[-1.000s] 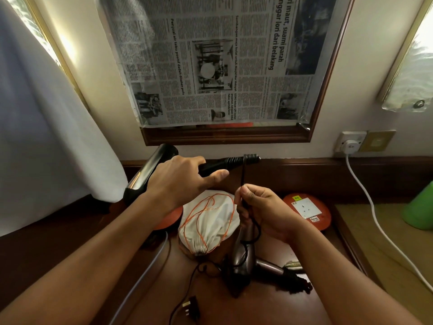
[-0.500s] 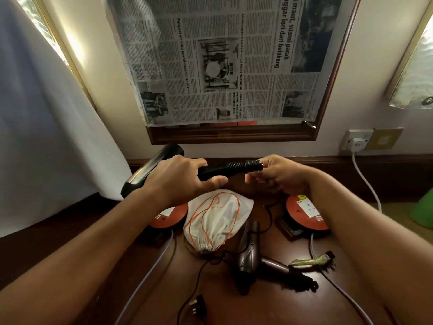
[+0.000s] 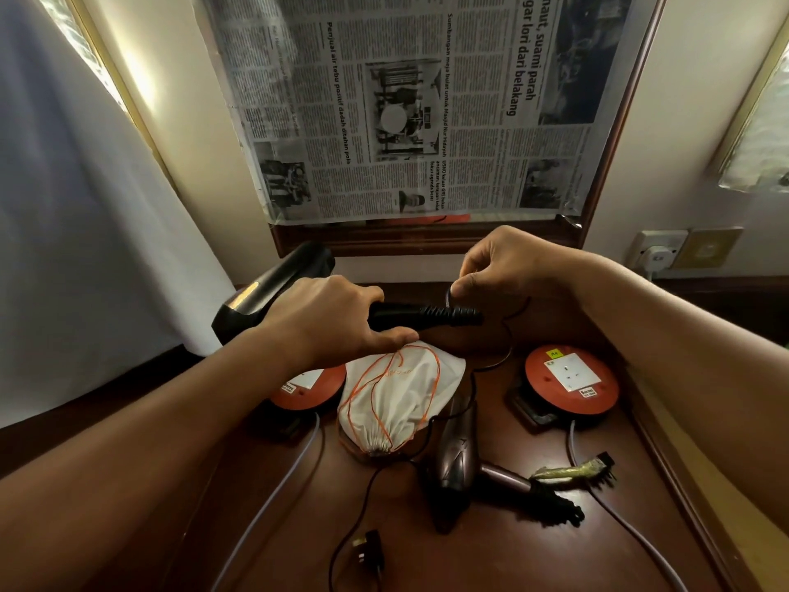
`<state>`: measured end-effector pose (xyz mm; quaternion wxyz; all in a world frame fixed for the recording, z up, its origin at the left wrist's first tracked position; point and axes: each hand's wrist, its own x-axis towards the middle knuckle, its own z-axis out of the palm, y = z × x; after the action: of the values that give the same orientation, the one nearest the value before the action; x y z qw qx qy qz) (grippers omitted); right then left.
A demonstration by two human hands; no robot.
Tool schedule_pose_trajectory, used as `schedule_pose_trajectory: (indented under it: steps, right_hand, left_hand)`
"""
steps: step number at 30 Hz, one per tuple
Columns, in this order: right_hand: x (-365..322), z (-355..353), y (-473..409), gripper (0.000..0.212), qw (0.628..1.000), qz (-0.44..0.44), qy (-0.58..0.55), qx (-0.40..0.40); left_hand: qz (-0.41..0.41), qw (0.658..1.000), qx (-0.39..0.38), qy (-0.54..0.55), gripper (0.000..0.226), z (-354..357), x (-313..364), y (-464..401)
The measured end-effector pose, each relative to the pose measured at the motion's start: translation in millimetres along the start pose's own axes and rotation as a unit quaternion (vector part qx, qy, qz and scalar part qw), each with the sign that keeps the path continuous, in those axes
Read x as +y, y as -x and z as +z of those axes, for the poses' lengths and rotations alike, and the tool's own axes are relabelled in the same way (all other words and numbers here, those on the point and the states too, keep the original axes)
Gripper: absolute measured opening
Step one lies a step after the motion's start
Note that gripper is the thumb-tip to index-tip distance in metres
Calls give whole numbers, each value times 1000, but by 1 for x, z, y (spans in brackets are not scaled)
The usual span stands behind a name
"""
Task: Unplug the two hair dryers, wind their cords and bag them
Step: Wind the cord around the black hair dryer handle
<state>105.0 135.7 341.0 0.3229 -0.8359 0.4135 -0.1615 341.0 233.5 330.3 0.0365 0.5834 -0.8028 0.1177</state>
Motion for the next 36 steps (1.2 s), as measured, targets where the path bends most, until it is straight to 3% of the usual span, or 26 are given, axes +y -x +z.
schedule_pose_trajectory:
  steps: [4,10,18,21,26,28,33,36]
  right_hand:
    - [-3,0,-3,34,995,16,98,11]
    - [-13,-1,1,26,998,-8,69,5]
    - [-26,15,9,17,991,-40,129,21]
    - [-33,23,18,20,976,-63,204,34]
    - [-32,41,31,24,970,-49,226,72]
    - [-30,49,37,26,974,-43,200,94]
    - [-20,73,48,25,983,11,-1,181]
    - [-14,86,52,22,974,35,-133,178]
  left_hand:
    - [-5,1000,-16,-14,78,0,-2,-2]
    - [-16,997,-51,-60,63,7,-1,-5]
    - [-65,993,-82,-59,64,26,5,-13]
    - [-81,992,-86,-31,66,31,3,-15]
    - [-94,993,-65,-19,71,33,2,-17]
    - [-102,993,-60,-18,75,35,1,-19]
    - [-122,992,-39,0,83,35,0,-21]
    - [-131,991,-25,4,90,32,0,-21]
